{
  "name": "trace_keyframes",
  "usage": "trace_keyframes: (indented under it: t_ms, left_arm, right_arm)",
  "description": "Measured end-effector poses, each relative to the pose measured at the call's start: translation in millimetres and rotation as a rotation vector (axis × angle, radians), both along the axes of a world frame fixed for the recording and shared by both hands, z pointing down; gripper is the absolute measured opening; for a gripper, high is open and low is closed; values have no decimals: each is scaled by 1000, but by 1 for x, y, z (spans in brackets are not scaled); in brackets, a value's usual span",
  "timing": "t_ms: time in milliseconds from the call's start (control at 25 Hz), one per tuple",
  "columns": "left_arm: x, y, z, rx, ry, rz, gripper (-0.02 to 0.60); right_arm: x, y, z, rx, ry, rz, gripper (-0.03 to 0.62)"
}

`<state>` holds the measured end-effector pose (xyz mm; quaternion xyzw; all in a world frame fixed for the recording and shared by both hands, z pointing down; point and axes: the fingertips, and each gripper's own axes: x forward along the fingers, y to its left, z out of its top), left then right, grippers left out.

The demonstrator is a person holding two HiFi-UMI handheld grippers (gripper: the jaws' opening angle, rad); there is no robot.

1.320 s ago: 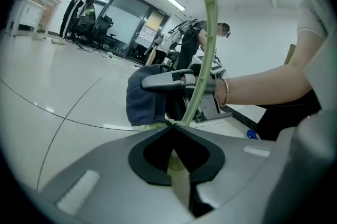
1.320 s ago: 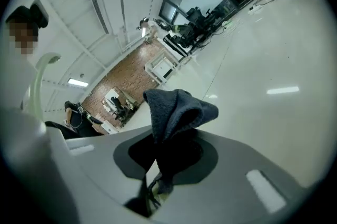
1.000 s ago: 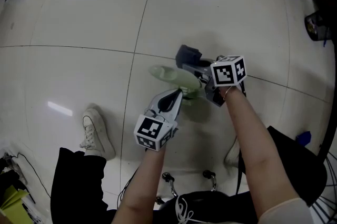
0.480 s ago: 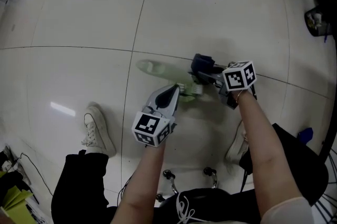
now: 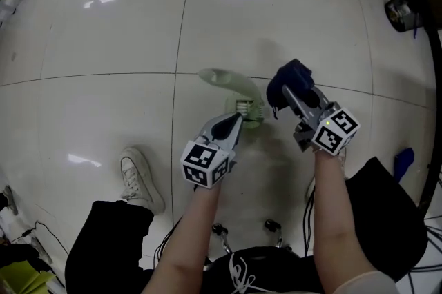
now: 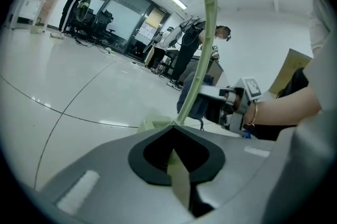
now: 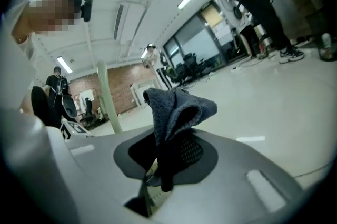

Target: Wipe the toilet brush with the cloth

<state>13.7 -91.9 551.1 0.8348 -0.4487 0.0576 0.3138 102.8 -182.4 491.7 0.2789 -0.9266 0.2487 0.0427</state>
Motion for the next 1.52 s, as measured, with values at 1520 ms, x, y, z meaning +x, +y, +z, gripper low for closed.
trace_keyframes:
  t_ms: [1520]
  left_arm:
    - [-172,33,-21,75,13,-254,6]
  right_arm:
    - [-116,156,156,-730,21,539,63]
